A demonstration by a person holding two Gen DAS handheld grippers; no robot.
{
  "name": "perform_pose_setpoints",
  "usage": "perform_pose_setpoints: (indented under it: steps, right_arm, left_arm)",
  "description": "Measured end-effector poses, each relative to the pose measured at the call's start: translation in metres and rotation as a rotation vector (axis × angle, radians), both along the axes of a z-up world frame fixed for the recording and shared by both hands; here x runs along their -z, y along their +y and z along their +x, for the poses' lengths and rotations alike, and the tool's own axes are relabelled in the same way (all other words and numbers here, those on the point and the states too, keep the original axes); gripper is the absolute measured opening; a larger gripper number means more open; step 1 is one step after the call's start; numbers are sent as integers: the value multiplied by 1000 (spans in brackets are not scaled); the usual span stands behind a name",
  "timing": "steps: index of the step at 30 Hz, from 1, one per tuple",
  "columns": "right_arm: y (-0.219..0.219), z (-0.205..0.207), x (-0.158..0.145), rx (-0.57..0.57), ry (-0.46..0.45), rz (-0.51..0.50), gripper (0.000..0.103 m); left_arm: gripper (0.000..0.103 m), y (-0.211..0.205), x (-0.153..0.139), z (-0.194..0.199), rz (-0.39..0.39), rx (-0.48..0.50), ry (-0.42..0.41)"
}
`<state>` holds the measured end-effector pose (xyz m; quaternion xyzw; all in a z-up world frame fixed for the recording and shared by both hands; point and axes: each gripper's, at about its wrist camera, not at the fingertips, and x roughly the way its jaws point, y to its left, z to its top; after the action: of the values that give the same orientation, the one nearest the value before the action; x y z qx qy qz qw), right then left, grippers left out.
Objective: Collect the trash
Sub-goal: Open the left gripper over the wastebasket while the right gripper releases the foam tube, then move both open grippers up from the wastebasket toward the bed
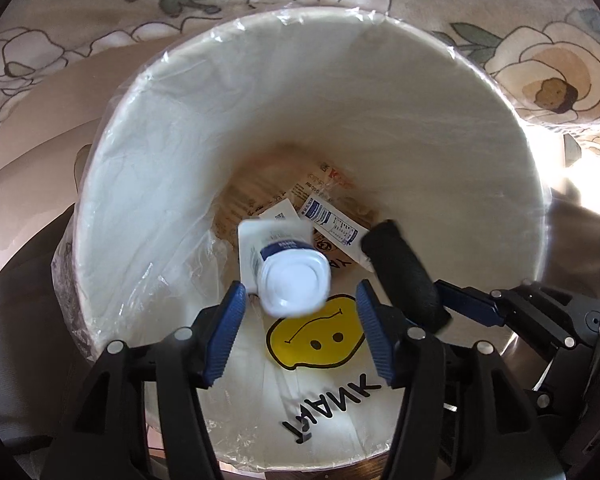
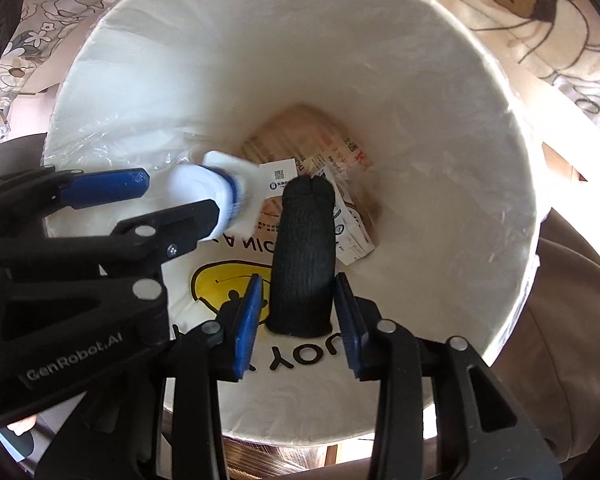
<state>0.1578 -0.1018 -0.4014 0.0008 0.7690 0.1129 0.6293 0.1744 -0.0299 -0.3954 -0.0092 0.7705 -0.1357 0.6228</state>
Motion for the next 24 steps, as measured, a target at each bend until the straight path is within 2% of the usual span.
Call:
perform_pose_setpoints:
  steps: [10,17,24]
  right_arm:
    - [-14,-2,-5,3,-20,10,40]
    - [-21,-9,-32,6,-50,65,40]
    - [-34,-23,-85,0,-111,127,40]
  left_arm:
    - [60,4,-13,-2,-12,-8,-25]
    - [62,10,-58,-7,-47,-5,-106]
    - [66,19,-128,-24,-69,56,-263]
